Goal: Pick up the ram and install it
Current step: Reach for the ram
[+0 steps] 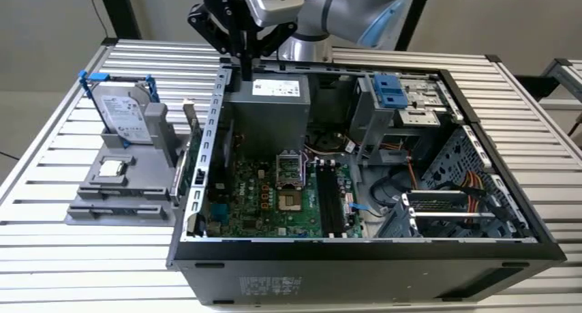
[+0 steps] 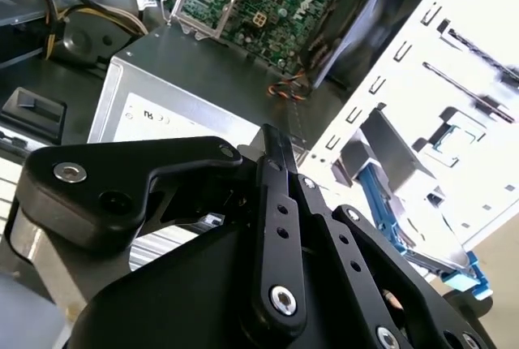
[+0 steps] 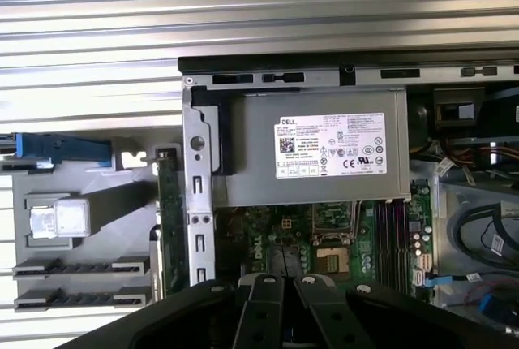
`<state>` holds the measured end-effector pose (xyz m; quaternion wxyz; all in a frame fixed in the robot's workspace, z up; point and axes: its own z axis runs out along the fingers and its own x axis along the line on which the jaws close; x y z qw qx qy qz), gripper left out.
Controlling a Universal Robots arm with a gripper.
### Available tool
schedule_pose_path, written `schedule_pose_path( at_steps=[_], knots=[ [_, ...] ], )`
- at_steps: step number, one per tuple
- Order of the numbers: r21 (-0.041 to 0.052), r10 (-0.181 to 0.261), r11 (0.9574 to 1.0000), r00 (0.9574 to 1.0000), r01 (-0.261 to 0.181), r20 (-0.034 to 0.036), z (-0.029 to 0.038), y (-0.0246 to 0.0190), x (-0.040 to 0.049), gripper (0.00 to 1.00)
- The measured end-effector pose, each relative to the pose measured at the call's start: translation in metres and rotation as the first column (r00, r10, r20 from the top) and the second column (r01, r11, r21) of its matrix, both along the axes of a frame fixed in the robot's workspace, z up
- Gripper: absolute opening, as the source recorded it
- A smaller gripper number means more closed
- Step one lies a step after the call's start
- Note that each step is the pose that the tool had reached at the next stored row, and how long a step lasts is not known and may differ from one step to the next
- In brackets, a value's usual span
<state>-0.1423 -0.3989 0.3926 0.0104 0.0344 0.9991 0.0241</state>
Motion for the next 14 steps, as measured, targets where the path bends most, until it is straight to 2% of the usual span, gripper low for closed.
schedule_pose_path(
  at_steps=[14],
  knots=[
    [0.0000,0.001,1.0000,1.0000,-0.001,0.0000,0.0000,-0.0004,-0.0114,0.00]
  ],
)
